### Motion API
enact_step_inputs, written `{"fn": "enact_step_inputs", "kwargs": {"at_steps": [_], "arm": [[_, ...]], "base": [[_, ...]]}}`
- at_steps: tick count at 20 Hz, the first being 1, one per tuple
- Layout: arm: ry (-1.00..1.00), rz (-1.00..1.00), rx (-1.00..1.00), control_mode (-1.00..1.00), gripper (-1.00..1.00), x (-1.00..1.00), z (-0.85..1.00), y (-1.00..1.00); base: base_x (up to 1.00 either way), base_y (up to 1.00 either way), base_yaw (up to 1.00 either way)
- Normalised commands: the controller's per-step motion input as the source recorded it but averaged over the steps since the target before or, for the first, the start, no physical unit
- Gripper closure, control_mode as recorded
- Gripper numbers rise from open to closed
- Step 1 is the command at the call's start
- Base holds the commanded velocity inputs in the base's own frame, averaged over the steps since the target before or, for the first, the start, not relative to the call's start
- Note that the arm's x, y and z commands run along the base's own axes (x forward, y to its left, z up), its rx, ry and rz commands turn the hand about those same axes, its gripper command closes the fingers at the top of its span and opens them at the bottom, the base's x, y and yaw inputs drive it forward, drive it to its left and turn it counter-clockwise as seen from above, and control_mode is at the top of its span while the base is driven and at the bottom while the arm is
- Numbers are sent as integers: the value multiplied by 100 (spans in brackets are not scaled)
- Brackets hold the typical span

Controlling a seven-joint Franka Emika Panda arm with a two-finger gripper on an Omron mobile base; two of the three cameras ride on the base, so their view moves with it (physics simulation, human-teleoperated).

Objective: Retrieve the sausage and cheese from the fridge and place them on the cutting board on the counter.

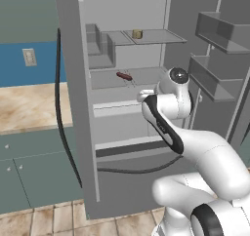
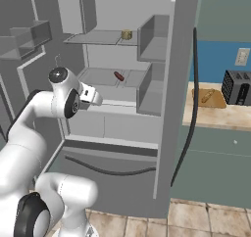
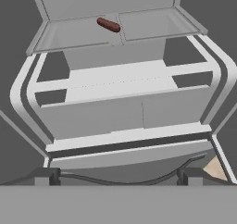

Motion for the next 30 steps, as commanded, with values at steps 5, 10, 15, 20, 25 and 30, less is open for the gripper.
{"fn": "enact_step_inputs", "kwargs": {"at_steps": [5, 10, 15, 20, 25, 30], "arm": [[0, 0, 0, 100, -100, 0, 0, 0], [0, 0, 0, 100, -100, 0, 0, 0], [0, 0, 0, 100, -100, 0, 0, 0], [0, 0, 0, 100, -100, 0, 0, 0], [0, 0, 0, 100, -100, 0, 0, 0], [0, 0, 0, 100, -100, 0, 0, 0]], "base": [[0, 0, 0], [0, 0, 0], [8, 0, 0], [33, -1, 0], [32, 0, 0], [34, -2, 0]]}}
